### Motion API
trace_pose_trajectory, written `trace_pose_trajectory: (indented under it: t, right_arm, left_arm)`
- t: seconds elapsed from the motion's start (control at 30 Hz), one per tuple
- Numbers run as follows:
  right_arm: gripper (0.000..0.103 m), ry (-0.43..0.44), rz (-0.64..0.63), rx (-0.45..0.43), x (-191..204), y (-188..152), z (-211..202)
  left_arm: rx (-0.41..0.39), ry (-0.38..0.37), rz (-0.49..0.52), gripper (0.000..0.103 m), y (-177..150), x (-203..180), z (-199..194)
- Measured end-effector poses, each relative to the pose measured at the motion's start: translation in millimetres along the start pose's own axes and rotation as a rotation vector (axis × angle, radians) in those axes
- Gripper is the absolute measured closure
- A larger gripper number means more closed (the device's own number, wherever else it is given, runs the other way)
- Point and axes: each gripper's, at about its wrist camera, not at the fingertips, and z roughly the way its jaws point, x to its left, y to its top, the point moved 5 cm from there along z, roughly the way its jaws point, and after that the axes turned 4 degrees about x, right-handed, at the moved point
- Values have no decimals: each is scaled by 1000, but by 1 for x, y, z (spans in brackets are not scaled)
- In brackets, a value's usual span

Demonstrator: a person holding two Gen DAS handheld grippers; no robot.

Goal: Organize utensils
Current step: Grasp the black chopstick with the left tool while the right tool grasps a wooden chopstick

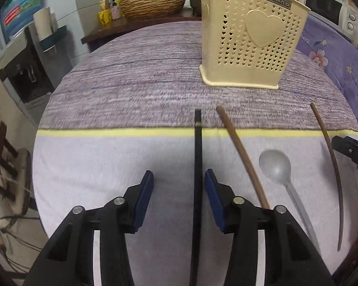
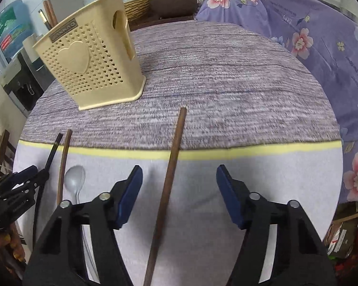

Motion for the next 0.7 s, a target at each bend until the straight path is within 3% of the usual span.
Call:
trace_pose_trajectory:
  t: [0.13,0.27,0.37,0.43,0.5,0.7]
  right_arm:
    - [52,-27,-24,29,5,15,19]
    - [63,-76,-45,21,9,29,27]
    - [77,-97,-50,7,11,37,31]
    - [88,-106,-50,1,11,40,34]
    - [93,-92,-53,1,10,41,35]
    - [94,-7,-19,1,5,47,37]
  left_arm:
    - [16,-5,9,70,20,-3,9]
    - [25,1,15,84,32,-7,14]
    - [24,20,29,93,36,-11,16]
    - [22,30,30,94,38,-13,17]
    - [19,35,30,94,39,-13,17]
    - [6,42,22,94,43,-12,19]
